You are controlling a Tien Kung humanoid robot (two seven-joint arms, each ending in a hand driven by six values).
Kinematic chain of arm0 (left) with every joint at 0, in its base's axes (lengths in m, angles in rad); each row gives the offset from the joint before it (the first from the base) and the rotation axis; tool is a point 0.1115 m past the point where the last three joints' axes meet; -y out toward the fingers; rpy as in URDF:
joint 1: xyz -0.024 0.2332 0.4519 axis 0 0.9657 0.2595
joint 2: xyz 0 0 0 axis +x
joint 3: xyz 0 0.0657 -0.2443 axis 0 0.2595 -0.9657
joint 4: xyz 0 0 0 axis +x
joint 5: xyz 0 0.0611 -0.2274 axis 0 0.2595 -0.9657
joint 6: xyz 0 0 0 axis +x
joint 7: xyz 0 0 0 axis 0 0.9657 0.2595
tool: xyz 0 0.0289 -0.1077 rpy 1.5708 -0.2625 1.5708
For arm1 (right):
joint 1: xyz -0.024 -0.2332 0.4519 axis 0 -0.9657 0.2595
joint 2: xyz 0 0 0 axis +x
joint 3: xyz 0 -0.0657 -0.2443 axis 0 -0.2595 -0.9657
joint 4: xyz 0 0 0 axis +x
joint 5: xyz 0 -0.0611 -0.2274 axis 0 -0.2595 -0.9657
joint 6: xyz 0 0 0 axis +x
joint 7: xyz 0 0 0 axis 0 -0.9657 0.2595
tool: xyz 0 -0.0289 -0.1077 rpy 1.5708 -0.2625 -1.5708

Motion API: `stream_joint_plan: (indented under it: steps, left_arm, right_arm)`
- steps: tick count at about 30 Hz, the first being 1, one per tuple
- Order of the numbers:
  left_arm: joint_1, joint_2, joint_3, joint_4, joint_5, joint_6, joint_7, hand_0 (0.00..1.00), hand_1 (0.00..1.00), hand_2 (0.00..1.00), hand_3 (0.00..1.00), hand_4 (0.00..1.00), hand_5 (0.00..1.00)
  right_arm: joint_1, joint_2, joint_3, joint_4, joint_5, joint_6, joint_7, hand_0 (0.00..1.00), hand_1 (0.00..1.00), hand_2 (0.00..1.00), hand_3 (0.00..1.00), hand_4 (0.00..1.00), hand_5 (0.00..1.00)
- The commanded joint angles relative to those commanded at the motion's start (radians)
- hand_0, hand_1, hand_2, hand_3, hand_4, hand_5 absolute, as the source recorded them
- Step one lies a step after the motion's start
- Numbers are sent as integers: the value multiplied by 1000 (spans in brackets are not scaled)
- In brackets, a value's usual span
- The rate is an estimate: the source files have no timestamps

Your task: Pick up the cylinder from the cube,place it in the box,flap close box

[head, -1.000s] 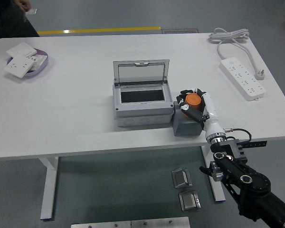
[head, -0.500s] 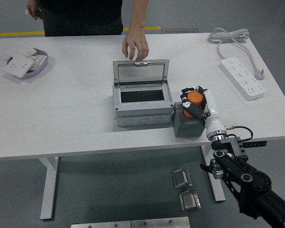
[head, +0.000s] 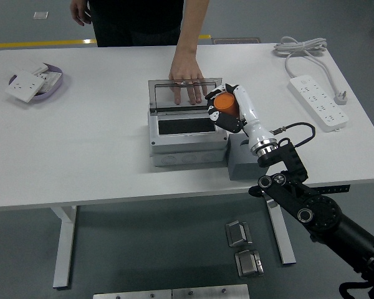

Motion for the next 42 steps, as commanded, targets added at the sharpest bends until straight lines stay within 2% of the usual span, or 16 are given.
stream_joint_plan:
  steps: [5, 6, 8, 11, 12, 13, 17, 18, 23, 24, 29, 30, 35, 36, 41, 42]
  left_arm:
    - [-1, 4, -3, 0, 5, -1, 3, 593, 618, 600, 612, 673, 290]
    - [-2, 5, -3, 0, 7, -1, 4, 593, 617, 600, 611, 676, 296]
    - [-3, 8, -3, 0, 10, -1, 5, 593, 617, 600, 611, 676, 296]
    - [-5, 10, -3, 0, 13, -2, 7, 593, 617, 600, 611, 676, 296]
    - [-6, 11, -3, 0, 14, -2, 7, 593, 617, 600, 611, 677, 301]
    - [-7, 12, -2, 0, 15, -2, 7, 593, 617, 600, 611, 677, 301]
    - [-9, 15, -2, 0, 18, -3, 9, 593, 617, 600, 611, 677, 301]
    - [-9, 16, -2, 0, 19, -3, 10, 593, 617, 600, 611, 678, 303]
    - [-12, 19, -2, 0, 23, -4, 11, 593, 617, 600, 611, 678, 303]
    - [-13, 19, -2, 0, 24, -4, 11, 593, 617, 600, 612, 680, 306]
    - [-18, 21, 1, 0, 25, -6, 10, 593, 617, 600, 612, 680, 306]
    - [-19, 21, 2, 0, 24, -6, 10, 593, 617, 600, 612, 680, 307]
    - [-19, 22, 1, 0, 27, -6, 10, 593, 617, 600, 612, 680, 307]
    - [-19, 22, 0, 0, 28, -6, 11, 594, 617, 601, 613, 679, 308]
    - [-18, 23, -2, 0, 31, -6, 11, 594, 617, 601, 613, 679, 308]
    - [-18, 23, -3, 0, 31, -6, 11, 594, 617, 601, 613, 679, 307]
  right_arm:
    - [99, 31, -86, -33, -186, 81, -132, 414, 480, 443, 340, 98, 2]
    - [120, 39, -106, -42, -226, 101, -160, 156, 322, 430, 328, 49, 2]
    - [163, 59, -146, -63, -310, 142, -216, 156, 322, 430, 328, 49, 2]
    - [205, 83, -184, -92, -417, 176, -275, 156, 322, 430, 328, 49, 2]
    - [218, 91, -195, -102, -455, 184, -295, 99, 274, 428, 335, 46, 2]
    - [230, 99, -205, -113, -487, 192, -309, 99, 274, 428, 335, 46, 2]
    - [262, 99, -229, -151, -597, 221, -334, 99, 274, 428, 335, 46, 2]
    - [268, 99, -232, -161, -622, 226, -334, 110, 297, 439, 375, 81, 2]
    - [285, 99, -237, -202, -692, 234, -325, 110, 297, 439, 375, 81, 2]
    - [286, 99, -238, -207, -695, 233, -323, 137, 343, 452, 424, 215, 2]
    - [292, 99, -249, -234, -698, 211, -301, 137, 343, 452, 424, 215, 2]
    - [292, 99, -253, -237, -695, 206, -297, 625, 581, 562, 599, 535, 2]
    - [293, 99, -267, -240, -687, 194, -287, 625, 581, 562, 599, 535, 2]
    - [293, 99, -269, -240, -686, 192, -285, 681, 662, 621, 667, 450, 172]
    - [292, 99, -276, -238, -678, 186, -278, 681, 662, 621, 667, 450, 172]
    - [291, 99, -276, -237, -677, 185, -278, 720, 667, 642, 689, 538, 262]
